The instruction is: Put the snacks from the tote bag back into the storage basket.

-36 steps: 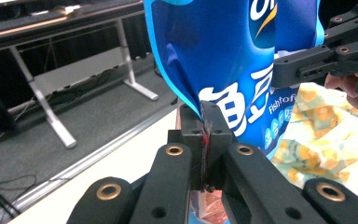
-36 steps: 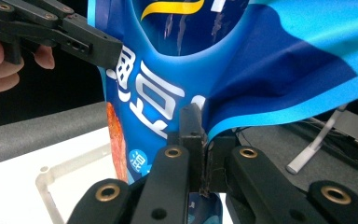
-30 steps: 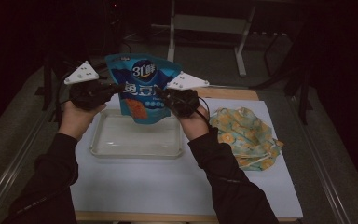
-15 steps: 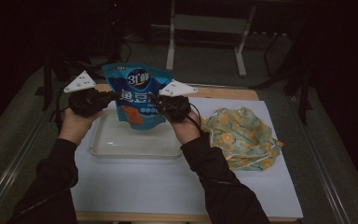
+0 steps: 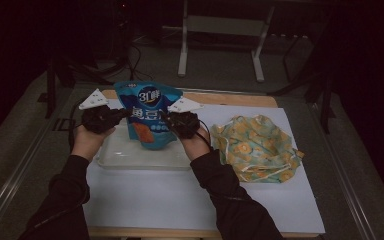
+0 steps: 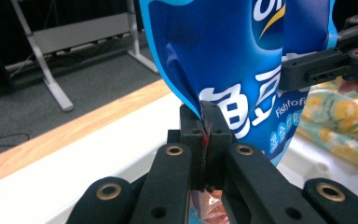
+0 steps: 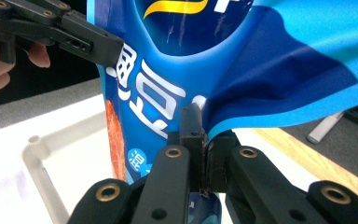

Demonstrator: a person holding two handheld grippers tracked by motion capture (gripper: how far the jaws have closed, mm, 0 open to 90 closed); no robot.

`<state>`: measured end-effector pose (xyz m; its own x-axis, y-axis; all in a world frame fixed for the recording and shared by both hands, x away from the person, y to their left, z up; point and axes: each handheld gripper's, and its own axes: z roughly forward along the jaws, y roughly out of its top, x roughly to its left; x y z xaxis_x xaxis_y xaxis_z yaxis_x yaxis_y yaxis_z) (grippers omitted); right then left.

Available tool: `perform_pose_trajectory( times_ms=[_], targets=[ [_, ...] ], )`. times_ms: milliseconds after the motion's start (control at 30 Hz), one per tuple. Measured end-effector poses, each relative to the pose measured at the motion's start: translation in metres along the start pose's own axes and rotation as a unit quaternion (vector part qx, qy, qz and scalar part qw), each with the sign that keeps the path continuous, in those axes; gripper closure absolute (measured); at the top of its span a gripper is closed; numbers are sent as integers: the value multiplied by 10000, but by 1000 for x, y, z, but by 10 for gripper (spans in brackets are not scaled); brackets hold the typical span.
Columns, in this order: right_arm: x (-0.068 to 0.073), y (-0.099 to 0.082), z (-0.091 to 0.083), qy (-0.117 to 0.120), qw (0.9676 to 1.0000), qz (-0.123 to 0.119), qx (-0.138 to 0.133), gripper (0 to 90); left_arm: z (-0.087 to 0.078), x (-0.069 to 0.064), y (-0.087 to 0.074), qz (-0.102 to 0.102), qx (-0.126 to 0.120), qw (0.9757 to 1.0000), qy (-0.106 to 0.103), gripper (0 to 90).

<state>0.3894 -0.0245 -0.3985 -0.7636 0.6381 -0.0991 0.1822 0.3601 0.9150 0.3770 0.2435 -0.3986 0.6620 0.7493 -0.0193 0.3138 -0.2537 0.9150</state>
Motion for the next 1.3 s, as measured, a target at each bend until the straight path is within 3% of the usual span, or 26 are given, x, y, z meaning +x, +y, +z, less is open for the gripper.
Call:
perform_pose_trajectory(
  times_ms=[433,567,1000,1133,1200,1233,1300],
  targets=[
    [0,-27,19,147,9996,119,213,889,11,4,-26,-113,232,9997,-34,900],
    [-1,-33,21,206,9994,146,240,889,13,4,-33,-186,192,9996,-108,900],
    [-1,-39,17,314,9994,67,118,881,9,2,-39,-156,155,9995,-204,899],
    [-4,-39,15,440,9989,98,117,848,6,2,-44,-149,70,9994,-299,862],
    [-6,-39,14,490,9986,174,91,771,5,3,-44,-211,45,9992,-326,821],
    [-8,-38,13,576,9980,246,51,723,5,3,-45,-212,50,9993,-301,793],
    [-9,-37,12,593,9978,300,25,709,5,2,-45,-225,50,9993,-281,712]
  ],
)
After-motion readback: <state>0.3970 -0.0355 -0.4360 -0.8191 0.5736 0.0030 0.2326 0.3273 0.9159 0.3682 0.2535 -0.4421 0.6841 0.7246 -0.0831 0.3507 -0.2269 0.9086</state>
